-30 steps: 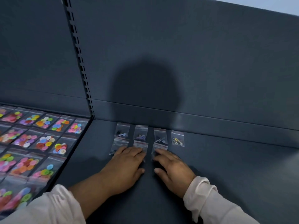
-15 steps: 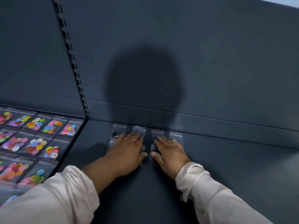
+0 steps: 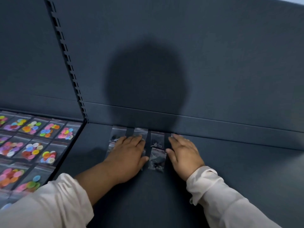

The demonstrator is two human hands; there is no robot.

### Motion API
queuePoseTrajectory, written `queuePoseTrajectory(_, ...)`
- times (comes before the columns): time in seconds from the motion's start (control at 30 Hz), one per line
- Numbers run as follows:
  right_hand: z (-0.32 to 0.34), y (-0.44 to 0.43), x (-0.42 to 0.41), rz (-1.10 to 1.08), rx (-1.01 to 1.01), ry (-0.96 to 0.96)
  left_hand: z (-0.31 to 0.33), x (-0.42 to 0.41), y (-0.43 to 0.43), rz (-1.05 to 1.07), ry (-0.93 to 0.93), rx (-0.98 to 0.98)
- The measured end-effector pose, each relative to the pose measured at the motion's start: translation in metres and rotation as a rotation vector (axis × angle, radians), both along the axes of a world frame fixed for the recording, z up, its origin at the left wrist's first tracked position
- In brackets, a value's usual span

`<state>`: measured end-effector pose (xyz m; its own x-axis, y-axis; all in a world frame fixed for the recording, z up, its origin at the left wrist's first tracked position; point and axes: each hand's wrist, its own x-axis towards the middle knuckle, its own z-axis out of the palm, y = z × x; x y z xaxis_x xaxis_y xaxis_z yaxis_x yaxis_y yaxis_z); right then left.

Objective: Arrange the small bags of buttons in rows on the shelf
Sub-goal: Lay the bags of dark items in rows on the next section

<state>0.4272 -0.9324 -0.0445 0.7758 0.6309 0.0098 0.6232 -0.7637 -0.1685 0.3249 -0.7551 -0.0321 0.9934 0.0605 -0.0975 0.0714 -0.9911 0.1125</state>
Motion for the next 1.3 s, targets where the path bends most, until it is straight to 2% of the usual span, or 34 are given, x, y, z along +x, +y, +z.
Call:
queuePoseTrajectory(0.17, -0.009, -0.011, 0.002, -0.048, -0.125, 0.089, 0.001, -0.007, -0.003, -0.008, 0.014, 0.017)
queuePoseTrajectory(0.37, -0.005, -0.006, -0.001, -0.025, -0.086, 0.074, 0.002, -0.013, -0.005, -0.002, -0.012, 0.003)
queuePoseTrajectory(0.43, -0.003, -0.006, -0.008, -0.019, -0.017, 0.046, 0.003, -0.016, -0.007, -0.006, -0.029, 0.012)
queuePoseTrajectory(0.57, 0.001, -0.002, -0.035, 0.162, 0.084, -0.023, 0.002, -0.028, -0.011, -0.019, -0.119, 0.034)
queuePoseTrajectory(0.73, 0.002, -0.001, -0.05, 0.374, -0.024, 0.111, 0.001, -0.041, -0.015, -0.035, -0.103, 0.067)
queuePoseTrajectory(0.97, -0.001, -0.004, -0.046, 0.401, -0.058, 0.14, -0.006, -0.04, -0.023, 0.052, -0.031, 0.03)
queuePoseTrajectory(1.17, 0.01, -0.005, -0.052, 0.354, 0.055, 0.09, -0.009, -0.05, -0.022, 0.107, -0.133, -0.007)
queuePoseTrajectory(1.3, 0.024, 0.003, -0.06, 0.344, 0.02, 0.075, -0.002, -0.072, -0.012, 0.166, -0.192, -0.006)
